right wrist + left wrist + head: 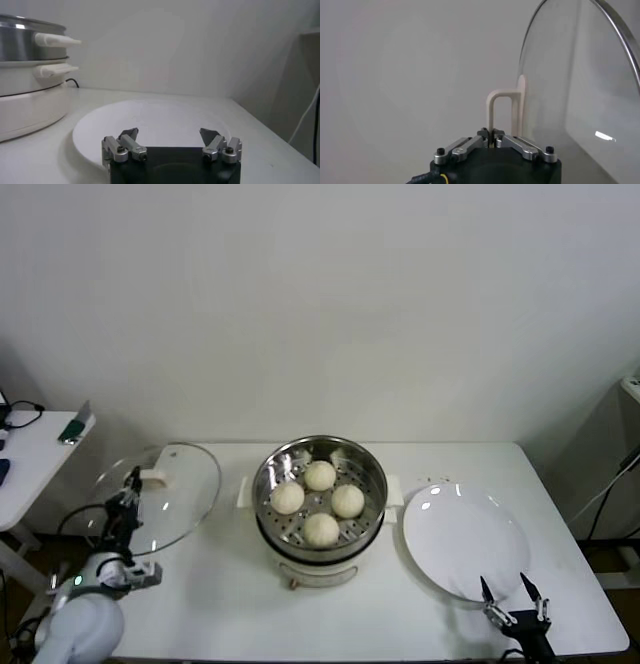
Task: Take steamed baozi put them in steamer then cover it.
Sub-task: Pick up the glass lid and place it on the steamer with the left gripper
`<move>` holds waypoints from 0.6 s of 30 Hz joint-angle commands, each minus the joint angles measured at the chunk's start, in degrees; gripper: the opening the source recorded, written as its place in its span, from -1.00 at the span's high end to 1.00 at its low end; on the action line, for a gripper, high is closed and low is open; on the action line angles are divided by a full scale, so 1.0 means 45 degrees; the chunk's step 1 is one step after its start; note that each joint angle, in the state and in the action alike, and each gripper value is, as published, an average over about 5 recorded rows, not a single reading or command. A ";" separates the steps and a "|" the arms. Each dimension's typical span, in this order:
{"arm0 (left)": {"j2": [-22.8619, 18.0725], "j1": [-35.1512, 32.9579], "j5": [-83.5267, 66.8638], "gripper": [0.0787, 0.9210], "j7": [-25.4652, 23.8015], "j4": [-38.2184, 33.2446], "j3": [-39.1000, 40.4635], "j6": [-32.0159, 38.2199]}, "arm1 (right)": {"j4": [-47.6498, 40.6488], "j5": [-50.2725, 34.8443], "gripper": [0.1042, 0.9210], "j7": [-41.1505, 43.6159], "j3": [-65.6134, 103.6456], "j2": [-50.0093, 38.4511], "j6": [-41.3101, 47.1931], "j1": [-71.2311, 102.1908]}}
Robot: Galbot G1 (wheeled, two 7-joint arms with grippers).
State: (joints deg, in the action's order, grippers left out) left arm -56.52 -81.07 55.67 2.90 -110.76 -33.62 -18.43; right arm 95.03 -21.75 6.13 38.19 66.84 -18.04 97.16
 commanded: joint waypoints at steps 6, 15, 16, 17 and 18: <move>-0.0378 0.2707 0.1013 0.87 -0.3103 -0.3585 0.4406 -0.4656 | -0.0042 0.0112 -0.76 0.0056 -0.0169 0.0023 -0.0134 -0.0264; -0.3055 0.4754 0.3937 0.87 -0.4765 -0.2914 0.7475 -0.5846 | -0.0126 0.0219 -0.76 0.0061 -0.0370 0.0043 -0.0162 -0.0605; -0.3358 0.4908 0.4253 0.87 -0.4879 -0.2808 0.7698 -0.5888 | -0.0135 0.0233 -0.76 0.0062 -0.0382 0.0059 -0.0159 -0.0660; -0.3590 0.5039 0.4481 0.87 -0.4939 -0.2700 0.7855 -0.5904 | -0.0146 0.0248 -0.76 0.0062 -0.0391 0.0076 -0.0155 -0.0715; -0.3849 0.5175 0.4737 0.87 -0.4982 -0.2581 0.8020 -0.5904 | -0.0164 0.0261 -0.76 0.0063 -0.0402 0.0089 -0.0152 -0.0770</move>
State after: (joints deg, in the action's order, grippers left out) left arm -62.62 -67.34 64.32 -12.18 -122.14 -12.33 -38.08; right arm 94.47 -20.88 6.36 36.69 67.04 -18.68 94.98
